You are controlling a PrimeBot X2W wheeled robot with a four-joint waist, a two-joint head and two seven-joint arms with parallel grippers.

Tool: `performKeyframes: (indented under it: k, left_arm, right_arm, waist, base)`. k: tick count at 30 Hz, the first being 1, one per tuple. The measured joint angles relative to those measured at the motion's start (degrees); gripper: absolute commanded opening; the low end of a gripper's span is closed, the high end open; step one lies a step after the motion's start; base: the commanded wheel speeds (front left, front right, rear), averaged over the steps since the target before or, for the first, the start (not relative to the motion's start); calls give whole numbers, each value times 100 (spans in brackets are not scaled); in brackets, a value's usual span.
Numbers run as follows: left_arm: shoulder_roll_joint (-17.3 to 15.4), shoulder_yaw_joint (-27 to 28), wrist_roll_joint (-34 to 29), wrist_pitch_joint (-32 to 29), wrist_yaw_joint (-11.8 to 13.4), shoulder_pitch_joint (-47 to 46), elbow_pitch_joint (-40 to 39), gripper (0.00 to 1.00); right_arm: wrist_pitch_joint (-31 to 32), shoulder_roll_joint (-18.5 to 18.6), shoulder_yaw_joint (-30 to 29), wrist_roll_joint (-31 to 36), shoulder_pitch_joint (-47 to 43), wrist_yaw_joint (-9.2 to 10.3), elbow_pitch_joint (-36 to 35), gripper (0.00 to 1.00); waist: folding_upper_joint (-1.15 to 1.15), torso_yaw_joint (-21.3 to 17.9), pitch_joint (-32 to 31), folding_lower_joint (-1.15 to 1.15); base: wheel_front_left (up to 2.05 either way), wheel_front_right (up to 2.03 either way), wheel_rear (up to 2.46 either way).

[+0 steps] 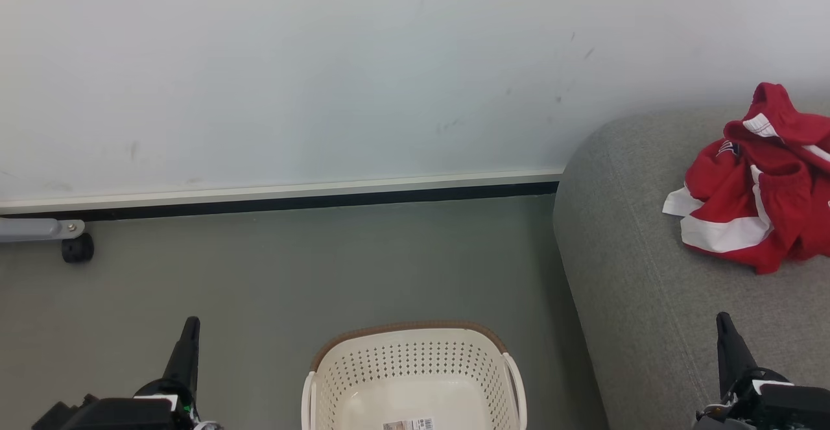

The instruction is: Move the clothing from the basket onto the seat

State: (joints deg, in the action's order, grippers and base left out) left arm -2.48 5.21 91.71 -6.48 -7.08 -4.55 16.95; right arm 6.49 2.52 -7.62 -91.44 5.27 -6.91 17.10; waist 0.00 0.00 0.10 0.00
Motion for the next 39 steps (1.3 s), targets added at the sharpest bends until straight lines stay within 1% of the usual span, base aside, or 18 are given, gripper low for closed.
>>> performKeyframes:
  k: [39]
  left_arm:
    - [0, 0, 0, 0, 0, 0, -2, 0]
  right_arm:
    - [0, 0, 1, 0, 0, -15, -2, 0]
  waist:
    - [0, 0, 1, 0]
  base:
    - [0, 0, 0]
